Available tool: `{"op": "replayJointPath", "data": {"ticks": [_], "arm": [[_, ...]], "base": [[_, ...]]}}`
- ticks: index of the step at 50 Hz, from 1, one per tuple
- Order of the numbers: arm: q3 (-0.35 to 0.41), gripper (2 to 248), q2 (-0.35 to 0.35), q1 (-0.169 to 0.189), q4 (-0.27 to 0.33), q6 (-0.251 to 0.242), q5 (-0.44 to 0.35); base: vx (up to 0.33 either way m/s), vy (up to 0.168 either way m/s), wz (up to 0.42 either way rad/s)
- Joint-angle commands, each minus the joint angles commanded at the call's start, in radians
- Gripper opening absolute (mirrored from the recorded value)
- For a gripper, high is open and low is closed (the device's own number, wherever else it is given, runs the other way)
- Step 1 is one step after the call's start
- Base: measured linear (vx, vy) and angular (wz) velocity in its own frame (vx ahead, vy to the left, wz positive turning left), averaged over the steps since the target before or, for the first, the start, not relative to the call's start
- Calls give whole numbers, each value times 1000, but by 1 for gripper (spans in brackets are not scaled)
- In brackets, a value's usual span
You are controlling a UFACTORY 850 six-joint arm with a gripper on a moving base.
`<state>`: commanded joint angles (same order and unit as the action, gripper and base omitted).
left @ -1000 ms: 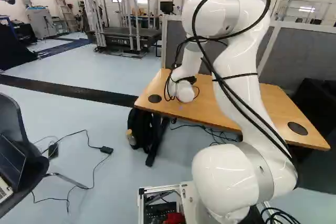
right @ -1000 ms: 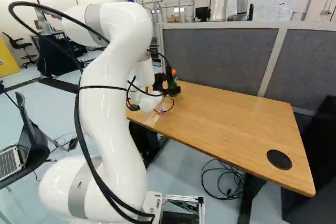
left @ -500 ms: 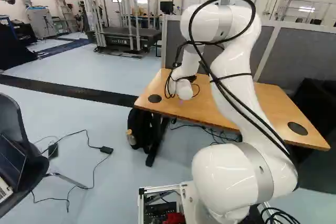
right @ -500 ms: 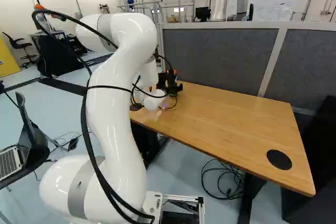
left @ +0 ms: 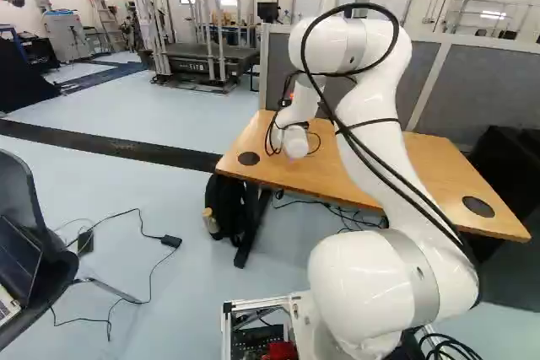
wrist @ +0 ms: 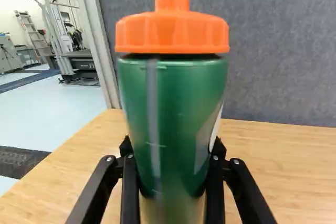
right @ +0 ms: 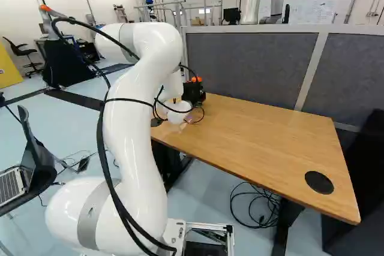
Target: Pick up the green bottle from the table
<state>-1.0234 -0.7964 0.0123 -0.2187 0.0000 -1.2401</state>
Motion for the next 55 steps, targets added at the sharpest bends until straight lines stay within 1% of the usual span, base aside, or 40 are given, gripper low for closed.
{"op": "replayJointPath", "data": {"ticks": [9, 19, 55], "arm": [[18, 113, 12, 0, 0, 0, 0], [62, 113, 43, 0, 0, 0, 0], [263, 113, 250, 2, 0, 0, 0]], "base": [[0, 0, 0], [0, 0, 0], [0, 0, 0]]}}
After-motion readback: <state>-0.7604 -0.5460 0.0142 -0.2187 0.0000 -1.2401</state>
